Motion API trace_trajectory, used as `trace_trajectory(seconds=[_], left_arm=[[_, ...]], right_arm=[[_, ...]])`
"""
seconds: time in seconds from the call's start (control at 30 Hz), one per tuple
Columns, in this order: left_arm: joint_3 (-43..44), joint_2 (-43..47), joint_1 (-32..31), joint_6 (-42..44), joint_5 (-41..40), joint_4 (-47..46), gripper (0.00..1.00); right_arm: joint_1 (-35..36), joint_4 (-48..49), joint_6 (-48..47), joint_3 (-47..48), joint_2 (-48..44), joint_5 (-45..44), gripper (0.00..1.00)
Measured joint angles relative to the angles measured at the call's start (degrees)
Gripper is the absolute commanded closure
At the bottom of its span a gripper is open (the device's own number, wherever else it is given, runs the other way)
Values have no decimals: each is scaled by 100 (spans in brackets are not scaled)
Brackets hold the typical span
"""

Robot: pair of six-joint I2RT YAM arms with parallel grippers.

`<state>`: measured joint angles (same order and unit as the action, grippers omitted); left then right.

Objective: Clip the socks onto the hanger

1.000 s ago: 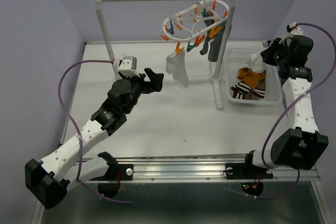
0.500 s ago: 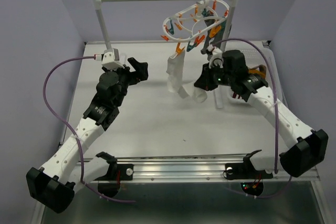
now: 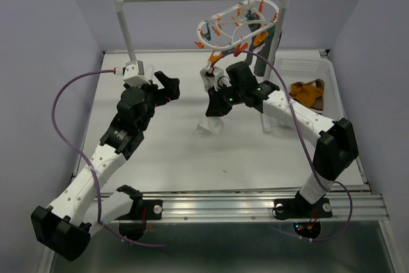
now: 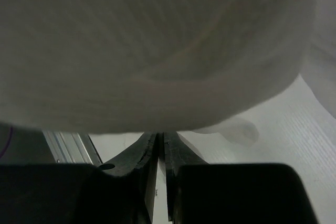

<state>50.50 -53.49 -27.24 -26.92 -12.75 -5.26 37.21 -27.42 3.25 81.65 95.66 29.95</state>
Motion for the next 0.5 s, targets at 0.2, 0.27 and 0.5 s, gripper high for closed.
trace_trajectory(seconds=[0.2, 0.27, 0.5], left_arm=[[103, -11, 33, -22, -92, 42, 1], [109, -11, 44, -22, -107, 42, 1], [109, -199, 101, -20, -118, 42, 1]], right_arm=[[203, 153, -501, 315, 297, 46, 85], [232, 315, -625, 92, 229, 48, 79], [254, 149, -647, -1534, -149, -197, 39]])
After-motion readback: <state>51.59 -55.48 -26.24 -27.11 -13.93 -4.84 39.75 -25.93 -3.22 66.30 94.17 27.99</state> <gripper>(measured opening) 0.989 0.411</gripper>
